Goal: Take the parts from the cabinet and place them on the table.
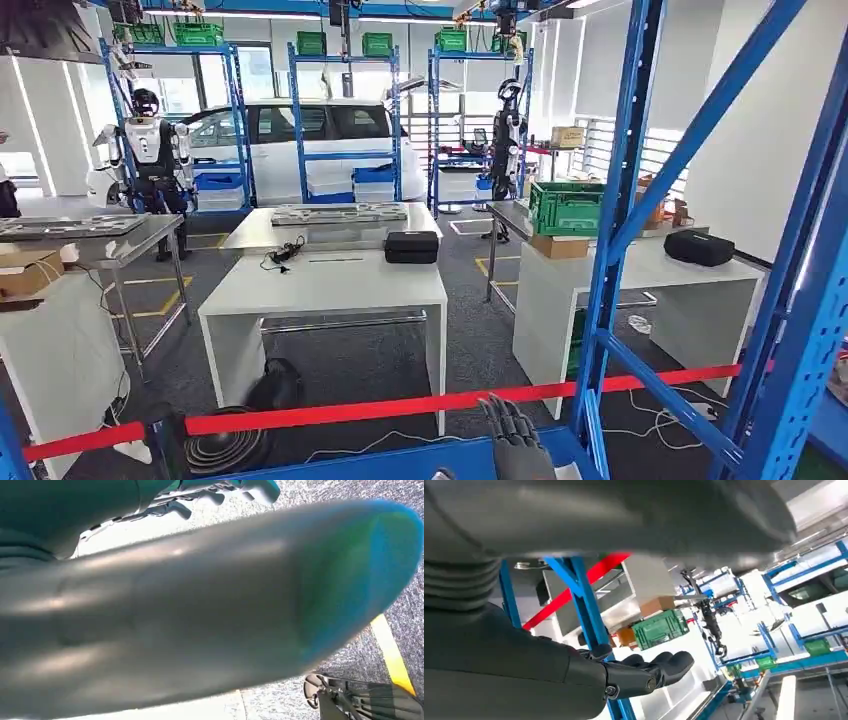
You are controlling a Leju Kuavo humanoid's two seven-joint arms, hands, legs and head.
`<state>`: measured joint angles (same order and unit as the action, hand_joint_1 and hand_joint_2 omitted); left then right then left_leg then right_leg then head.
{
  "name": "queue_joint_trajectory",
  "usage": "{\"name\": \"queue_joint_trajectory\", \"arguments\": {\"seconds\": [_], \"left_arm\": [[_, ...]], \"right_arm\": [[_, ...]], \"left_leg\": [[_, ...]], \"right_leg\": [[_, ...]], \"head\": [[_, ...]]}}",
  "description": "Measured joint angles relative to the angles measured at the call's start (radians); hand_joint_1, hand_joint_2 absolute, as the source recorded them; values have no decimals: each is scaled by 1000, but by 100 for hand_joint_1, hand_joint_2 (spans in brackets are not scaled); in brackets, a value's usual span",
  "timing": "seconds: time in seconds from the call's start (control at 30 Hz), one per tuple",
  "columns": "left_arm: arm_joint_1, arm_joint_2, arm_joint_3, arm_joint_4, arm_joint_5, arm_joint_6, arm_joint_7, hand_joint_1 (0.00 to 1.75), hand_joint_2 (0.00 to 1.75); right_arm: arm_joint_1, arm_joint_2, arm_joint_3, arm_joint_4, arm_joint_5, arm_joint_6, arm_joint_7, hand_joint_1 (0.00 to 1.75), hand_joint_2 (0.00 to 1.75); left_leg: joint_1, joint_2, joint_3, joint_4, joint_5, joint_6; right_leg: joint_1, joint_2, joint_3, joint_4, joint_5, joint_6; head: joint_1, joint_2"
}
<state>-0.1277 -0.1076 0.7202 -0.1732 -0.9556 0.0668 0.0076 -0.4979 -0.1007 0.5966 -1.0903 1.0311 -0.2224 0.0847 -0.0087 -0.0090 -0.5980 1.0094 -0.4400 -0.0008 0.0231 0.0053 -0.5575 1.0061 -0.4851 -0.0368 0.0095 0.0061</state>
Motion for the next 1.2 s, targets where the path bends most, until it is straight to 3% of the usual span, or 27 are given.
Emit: {"name": "queue_joint_trajectory", "arguments": {"seconds": [0.17,0.27,0.5,0.77,0.9,1.07,1.2], "left_arm": [[4,0,0,0,4,8,0,0,0],[5,0,0,0,-1,8,3,0,0],[5,-2,0,0,-7,8,1,0,0],[5,-2,0,0,-9,8,0,0,0],[5,-2,0,0,-16,6,0,0,0],[7,-2,1,0,-16,5,-8,0,0],[7,-2,9,0,-11,9,-9,0,0]], "right_arm": [[-3,-10,0,24,28,94,95,0,0],[-6,-20,0,102,15,133,114,0,0],[-8,-19,0,286,16,133,120,0,0],[-9,-14,0,351,16,137,119,0,0],[-9,-13,0,353,24,112,120,0,0],[-4,-8,0,239,73,-75,95,0,0],[3,0,0,77,99,-9,85,0,0]], "left_leg": [[0,0,0,0,0,0],[0,-1,-1,0,0,0],[0,-1,-1,0,0,0],[0,-1,-1,0,0,0],[0,-1,-2,0,0,0],[0,-1,-2,0,0,0],[0,-1,-2,0,0,0]], "right_leg": [[0,0,0,0,0,0],[0,-1,0,0,0,0],[0,-1,0,0,0,0],[0,-1,-1,0,0,0],[0,-1,-1,0,0,0],[0,0,-2,0,0,0],[0,0,-2,0,-1,-1]], "head": [[0,0],[0,0],[0,0],[0,0],[0,0],[0,0],[0,0]]}}
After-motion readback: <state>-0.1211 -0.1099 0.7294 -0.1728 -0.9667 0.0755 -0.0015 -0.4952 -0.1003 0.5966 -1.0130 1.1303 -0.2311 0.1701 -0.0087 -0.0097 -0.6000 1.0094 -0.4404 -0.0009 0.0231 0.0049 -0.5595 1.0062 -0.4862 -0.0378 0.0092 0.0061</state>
